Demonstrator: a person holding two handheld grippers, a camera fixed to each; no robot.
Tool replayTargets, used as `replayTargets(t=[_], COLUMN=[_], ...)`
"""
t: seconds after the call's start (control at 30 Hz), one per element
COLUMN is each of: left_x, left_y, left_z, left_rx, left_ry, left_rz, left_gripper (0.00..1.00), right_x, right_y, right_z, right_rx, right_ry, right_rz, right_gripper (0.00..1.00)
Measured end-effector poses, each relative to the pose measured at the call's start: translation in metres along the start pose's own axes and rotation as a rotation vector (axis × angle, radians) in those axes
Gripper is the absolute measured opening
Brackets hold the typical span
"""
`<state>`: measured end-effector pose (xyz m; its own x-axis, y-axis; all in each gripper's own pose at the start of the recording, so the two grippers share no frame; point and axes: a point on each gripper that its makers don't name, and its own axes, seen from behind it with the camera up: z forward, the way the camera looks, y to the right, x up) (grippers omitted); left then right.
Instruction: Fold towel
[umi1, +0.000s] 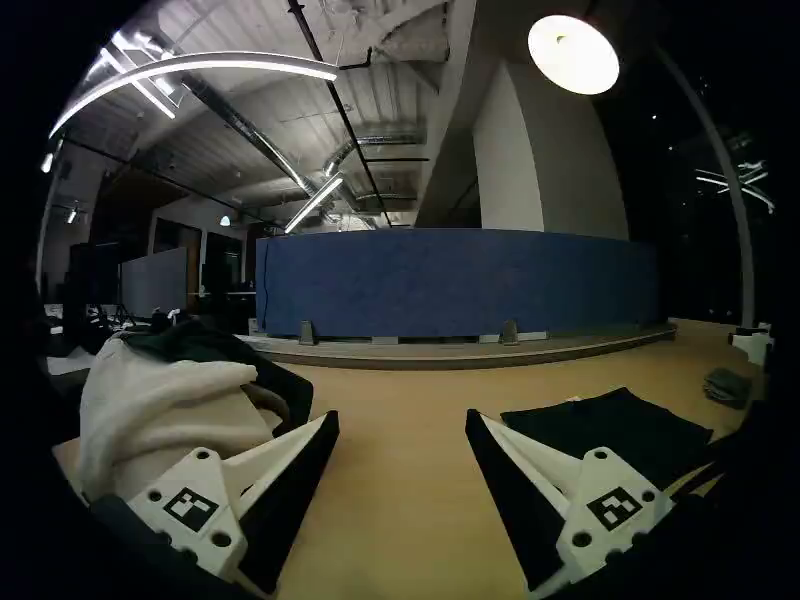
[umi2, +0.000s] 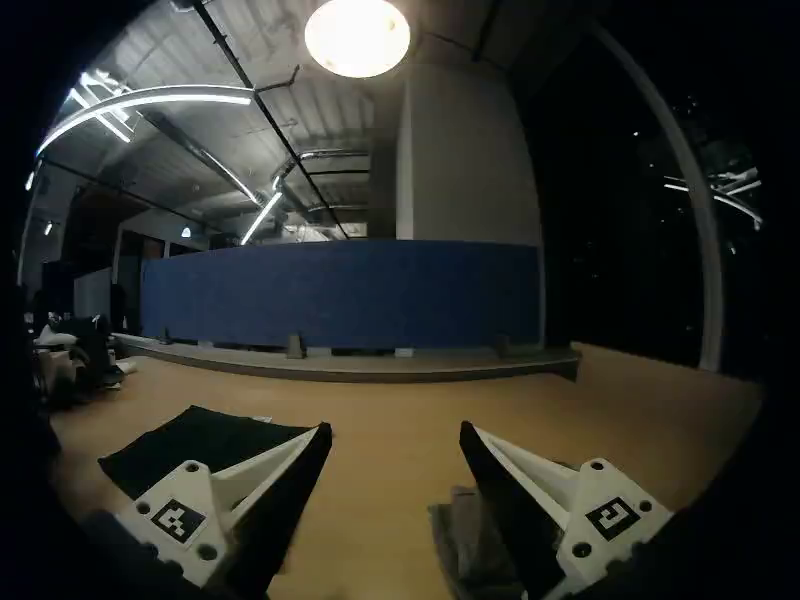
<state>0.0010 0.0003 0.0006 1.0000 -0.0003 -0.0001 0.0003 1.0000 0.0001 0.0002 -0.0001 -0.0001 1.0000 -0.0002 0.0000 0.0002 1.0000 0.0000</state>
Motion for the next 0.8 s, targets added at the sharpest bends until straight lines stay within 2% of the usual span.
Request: replayTargets(t=[0.8], left_x=[-0.0004], left_y=[0.0007], left_z=[0.0], left_rx=[0.0], left_ry=[0.0], left_rz=[-0.001], left_gripper=[0.94], right_x=[0.0009], right_y=[-0.0024], right_z=[-0.0008], right_rx=[0.006], right_ry=[0.0], right_rz=[0.0], right_gripper=[1.0])
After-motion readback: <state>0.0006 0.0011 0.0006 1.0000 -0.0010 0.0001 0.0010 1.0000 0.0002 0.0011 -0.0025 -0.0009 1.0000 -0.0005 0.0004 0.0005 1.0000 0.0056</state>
